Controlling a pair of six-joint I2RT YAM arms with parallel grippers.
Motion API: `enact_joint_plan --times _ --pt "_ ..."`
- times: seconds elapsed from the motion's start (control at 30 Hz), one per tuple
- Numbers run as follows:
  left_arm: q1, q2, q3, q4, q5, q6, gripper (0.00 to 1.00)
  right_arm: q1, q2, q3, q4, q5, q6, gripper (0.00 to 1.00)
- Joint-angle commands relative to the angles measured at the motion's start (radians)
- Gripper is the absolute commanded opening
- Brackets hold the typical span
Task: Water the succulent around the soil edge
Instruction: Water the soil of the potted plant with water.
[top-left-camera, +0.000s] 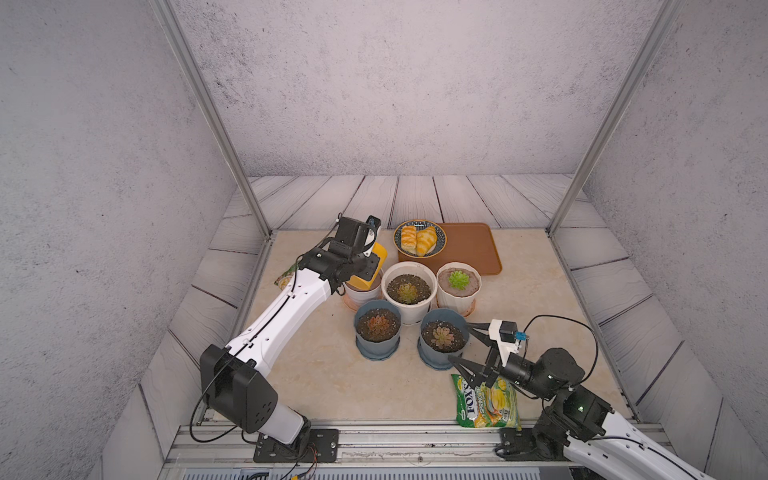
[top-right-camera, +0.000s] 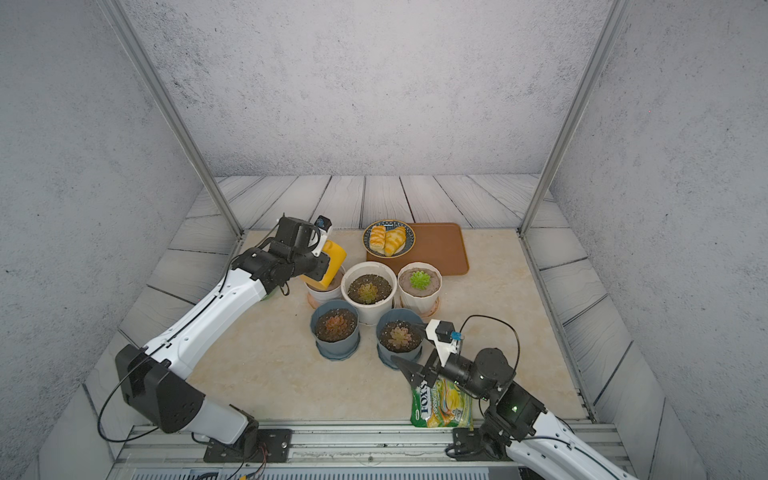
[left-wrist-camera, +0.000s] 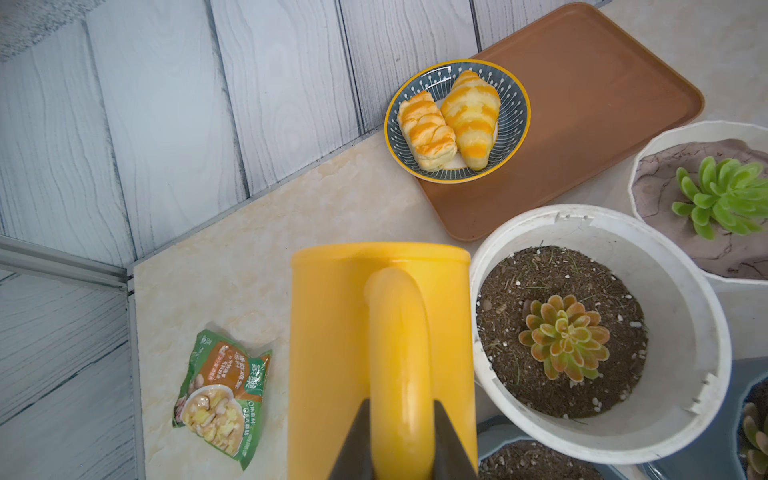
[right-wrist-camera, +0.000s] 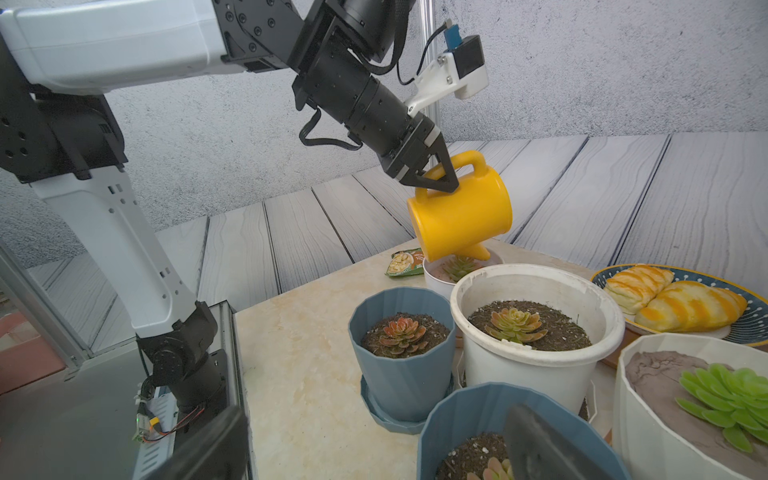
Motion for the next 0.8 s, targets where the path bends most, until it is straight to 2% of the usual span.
enact_joint_plan --times 0.0,0.4,0.77 --pt "0.002 -0.014 0.019 0.020 0.035 0.004 0.00 0.001 -0.005 0.022 0.000 0.006 -0.010 0.99" --pt "-0.007 -0.062 -0.025 0.017 0.071 -0.008 0.00 0.001 -0.015 0.023 -0.005 0.004 -0.008 0.99" --pt "-0.014 -0.160 -0.099 -0.017 0.112 -0.034 0.00 0.001 -0.015 0.019 -0.005 0.010 -0.010 0.99"
